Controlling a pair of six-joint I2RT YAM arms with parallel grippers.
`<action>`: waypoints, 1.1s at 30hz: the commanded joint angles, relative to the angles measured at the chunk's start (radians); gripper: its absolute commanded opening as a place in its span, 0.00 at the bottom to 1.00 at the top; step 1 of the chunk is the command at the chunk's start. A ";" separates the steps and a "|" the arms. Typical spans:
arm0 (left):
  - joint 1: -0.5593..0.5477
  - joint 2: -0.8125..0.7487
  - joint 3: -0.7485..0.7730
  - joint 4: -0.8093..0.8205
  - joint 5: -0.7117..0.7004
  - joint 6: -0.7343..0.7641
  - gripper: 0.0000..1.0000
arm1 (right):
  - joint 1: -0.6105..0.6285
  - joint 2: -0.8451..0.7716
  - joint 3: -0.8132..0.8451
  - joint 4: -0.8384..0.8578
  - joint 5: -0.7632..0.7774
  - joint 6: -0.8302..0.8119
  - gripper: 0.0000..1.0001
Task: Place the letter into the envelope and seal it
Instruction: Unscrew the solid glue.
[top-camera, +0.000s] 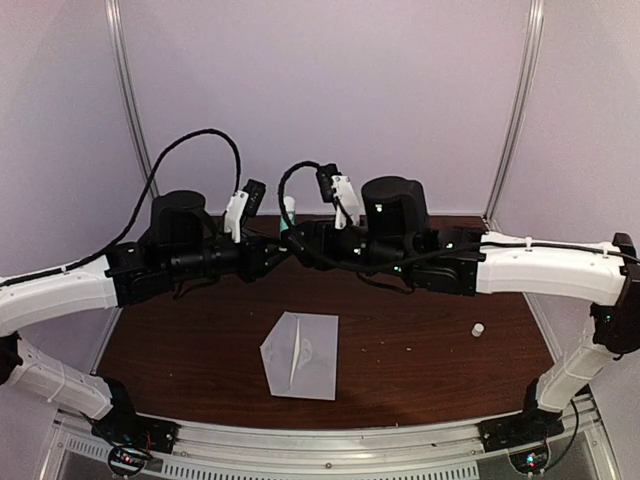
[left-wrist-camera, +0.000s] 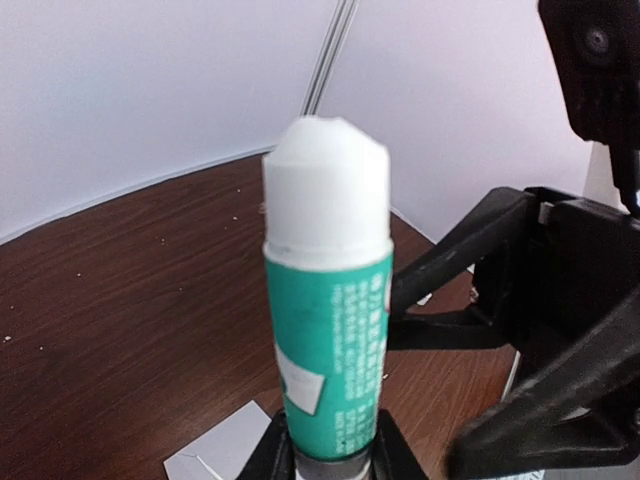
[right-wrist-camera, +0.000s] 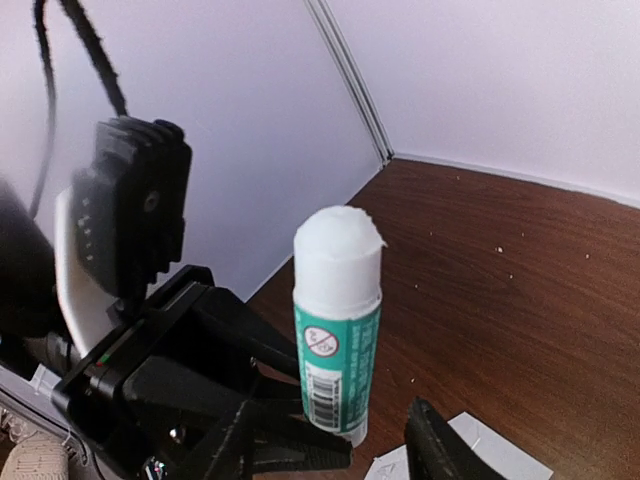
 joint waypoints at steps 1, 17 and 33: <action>0.005 -0.043 -0.010 0.131 0.090 -0.016 0.00 | -0.005 -0.159 -0.137 0.171 -0.089 -0.012 0.60; 0.005 -0.024 -0.021 0.301 0.519 -0.007 0.00 | -0.091 -0.257 -0.353 0.565 -0.539 0.018 0.65; 0.004 0.018 -0.003 0.284 0.477 -0.001 0.00 | -0.091 -0.200 -0.320 0.520 -0.477 0.025 0.08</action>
